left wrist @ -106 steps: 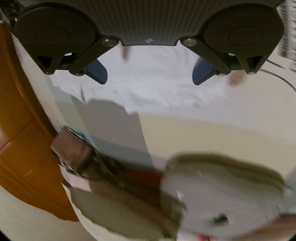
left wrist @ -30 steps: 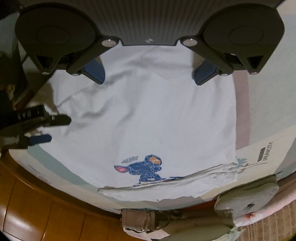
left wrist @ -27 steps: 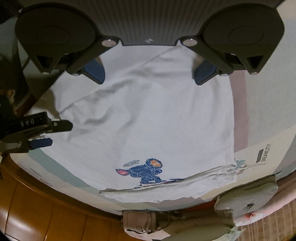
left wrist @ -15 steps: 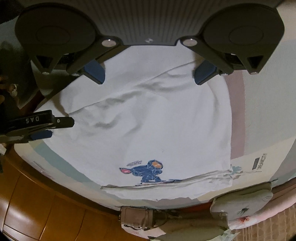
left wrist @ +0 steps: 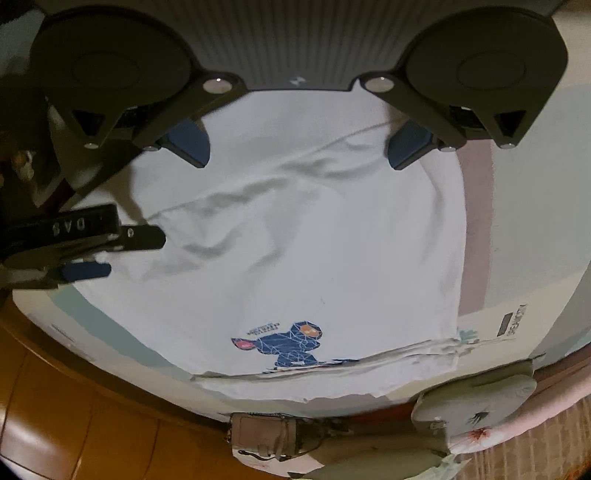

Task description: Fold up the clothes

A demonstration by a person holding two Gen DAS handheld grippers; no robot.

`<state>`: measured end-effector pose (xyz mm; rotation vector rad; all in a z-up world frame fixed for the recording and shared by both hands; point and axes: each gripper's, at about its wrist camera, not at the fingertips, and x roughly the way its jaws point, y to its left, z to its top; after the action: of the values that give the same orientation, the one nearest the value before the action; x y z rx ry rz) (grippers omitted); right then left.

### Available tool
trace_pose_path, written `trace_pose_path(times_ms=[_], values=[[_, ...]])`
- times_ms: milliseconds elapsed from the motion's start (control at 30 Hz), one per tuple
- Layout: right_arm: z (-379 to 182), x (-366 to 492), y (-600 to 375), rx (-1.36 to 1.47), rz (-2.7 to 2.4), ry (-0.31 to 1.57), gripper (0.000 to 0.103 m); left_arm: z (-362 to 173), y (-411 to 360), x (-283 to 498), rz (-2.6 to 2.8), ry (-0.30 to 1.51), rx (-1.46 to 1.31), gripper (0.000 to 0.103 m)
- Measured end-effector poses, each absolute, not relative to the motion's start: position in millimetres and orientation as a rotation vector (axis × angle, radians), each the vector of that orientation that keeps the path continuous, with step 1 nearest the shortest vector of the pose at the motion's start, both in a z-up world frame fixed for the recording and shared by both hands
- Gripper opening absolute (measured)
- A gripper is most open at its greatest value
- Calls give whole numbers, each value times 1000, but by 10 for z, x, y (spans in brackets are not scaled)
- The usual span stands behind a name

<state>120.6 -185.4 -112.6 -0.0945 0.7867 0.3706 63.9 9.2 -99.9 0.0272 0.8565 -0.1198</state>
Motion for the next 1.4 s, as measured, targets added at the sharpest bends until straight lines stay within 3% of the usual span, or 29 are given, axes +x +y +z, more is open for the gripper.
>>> trace_pose_path(times_ms=[1100,1400], values=[[-915,900,-1959,-114,511,719,103,-858,-37,404,-196,750,116,102],[-907,807,-1765,-453,673,688,103,-819,-23,413,-185,748,159,102]])
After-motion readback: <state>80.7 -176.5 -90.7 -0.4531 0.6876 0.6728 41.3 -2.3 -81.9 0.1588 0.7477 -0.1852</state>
